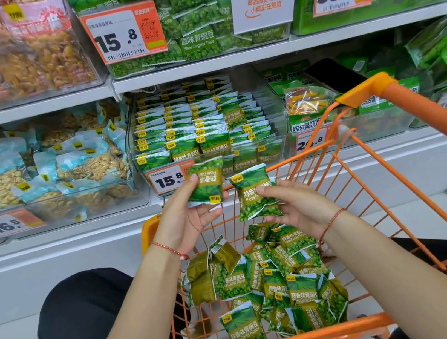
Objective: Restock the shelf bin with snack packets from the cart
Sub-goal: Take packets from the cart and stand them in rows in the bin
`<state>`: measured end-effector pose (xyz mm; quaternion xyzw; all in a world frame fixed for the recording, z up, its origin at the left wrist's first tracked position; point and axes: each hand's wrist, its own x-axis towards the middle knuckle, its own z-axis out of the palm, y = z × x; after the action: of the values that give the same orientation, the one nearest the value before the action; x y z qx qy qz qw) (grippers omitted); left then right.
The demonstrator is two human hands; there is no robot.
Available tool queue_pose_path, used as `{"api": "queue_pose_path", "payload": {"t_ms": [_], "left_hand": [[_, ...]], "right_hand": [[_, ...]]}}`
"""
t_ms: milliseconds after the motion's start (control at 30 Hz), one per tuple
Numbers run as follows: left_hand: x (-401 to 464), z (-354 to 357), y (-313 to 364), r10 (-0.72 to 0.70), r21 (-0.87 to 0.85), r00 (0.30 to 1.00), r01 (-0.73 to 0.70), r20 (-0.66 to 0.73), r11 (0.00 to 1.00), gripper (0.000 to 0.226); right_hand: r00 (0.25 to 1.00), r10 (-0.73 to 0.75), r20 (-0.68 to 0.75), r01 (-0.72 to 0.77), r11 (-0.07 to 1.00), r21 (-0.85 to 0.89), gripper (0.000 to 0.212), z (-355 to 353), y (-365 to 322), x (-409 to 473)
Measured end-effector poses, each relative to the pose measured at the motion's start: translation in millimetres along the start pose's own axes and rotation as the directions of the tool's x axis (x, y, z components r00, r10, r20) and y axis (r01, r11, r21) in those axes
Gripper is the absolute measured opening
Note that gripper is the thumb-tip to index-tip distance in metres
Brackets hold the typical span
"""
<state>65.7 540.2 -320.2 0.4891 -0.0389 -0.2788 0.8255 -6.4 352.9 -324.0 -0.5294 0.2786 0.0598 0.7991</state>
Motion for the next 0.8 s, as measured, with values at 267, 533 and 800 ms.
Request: {"api": "queue_pose_path", "payload": {"t_ms": [267, 533, 800], "left_hand": [[2.3, -5.7, -4.2, 0.053, 0.225, 0.987, -0.087, 0.154, 0.970, 0.064], [2.7, 1.0, -15.2, 0.048, 0.352, 0.997, -0.066, 0.059, 0.933, 0.029], [2.8, 9.5, -26.5, 0.273, 0.523, 0.952, -0.163, -0.140, 0.836, 0.035]], "right_hand": [[0.998, 0.006, -0.070, -0.007, 1.000, -0.016, 0.083, -6.7, 1.3, 4.1], [0.995, 0.046, 0.087, -0.041, 0.997, -0.059, 0.075, -1.6, 4.3, 1.5], [0.982, 0.026, 0.188, -0.044, 0.995, 0.092, 0.009, -0.3, 1.9, -4.6]]}}
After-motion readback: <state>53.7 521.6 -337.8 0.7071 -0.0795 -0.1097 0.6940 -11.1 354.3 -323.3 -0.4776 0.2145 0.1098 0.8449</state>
